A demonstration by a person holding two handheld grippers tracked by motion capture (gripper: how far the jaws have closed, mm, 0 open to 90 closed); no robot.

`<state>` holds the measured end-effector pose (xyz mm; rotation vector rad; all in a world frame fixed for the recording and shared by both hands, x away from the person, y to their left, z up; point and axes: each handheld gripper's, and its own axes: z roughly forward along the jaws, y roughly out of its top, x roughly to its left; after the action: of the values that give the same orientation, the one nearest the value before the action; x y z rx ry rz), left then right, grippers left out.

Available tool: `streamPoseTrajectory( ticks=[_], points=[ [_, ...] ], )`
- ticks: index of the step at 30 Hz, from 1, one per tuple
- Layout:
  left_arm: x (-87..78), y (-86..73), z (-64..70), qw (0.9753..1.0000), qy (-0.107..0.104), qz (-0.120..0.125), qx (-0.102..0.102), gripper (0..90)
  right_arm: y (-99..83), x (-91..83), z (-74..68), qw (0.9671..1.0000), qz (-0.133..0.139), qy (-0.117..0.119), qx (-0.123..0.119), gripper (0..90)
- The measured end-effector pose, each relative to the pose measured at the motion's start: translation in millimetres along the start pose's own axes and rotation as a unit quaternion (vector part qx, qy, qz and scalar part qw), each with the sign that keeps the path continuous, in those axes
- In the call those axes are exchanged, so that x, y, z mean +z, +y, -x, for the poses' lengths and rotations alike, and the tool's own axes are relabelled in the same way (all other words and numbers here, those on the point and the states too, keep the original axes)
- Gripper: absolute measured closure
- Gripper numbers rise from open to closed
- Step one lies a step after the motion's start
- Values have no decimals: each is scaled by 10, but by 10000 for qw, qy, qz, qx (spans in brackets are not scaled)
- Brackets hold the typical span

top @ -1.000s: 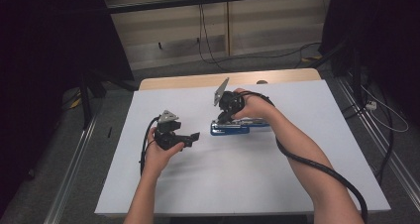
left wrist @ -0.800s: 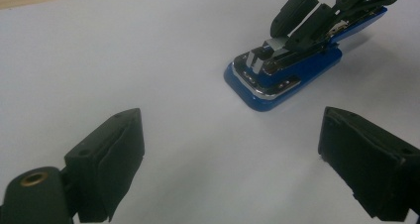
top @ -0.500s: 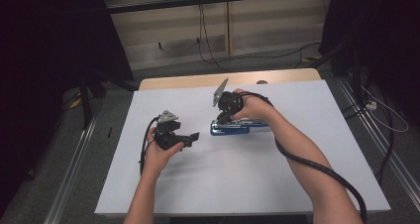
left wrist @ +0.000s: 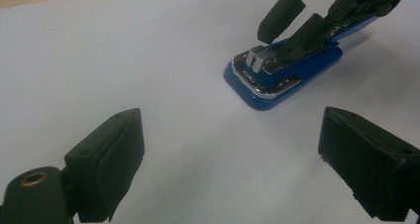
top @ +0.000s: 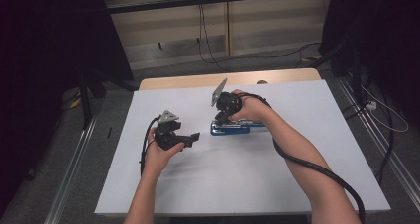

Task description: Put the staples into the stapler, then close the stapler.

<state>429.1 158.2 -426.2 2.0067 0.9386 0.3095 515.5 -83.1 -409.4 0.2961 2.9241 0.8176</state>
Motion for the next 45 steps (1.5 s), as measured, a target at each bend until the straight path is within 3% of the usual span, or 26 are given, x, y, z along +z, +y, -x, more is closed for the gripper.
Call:
streamPoseTrajectory(
  ticks=[5,9,16,29,40,45],
  points=[
    [2,3,6,10000,-7,17,-9,108,-52,-55,-40,9998,120,10,158,651],
    [17,4,9,10000,-58,-22,20,109,-130,-170,-62,9985,360,-109,403,562],
    [55,-1,16,10000,-76,-14,9,108,-328,-330,-101,9953,487,-309,777,415],
    [103,28,72,9999,-119,36,85,109,-708,-527,-172,9844,659,-644,1496,230],
    [147,38,123,9998,-148,53,120,115,-977,-723,-265,9747,743,-1014,1847,197],
    [174,45,147,9998,-142,35,134,166,-1111,-797,-317,9684,833,-1249,1991,197]
  ],
)
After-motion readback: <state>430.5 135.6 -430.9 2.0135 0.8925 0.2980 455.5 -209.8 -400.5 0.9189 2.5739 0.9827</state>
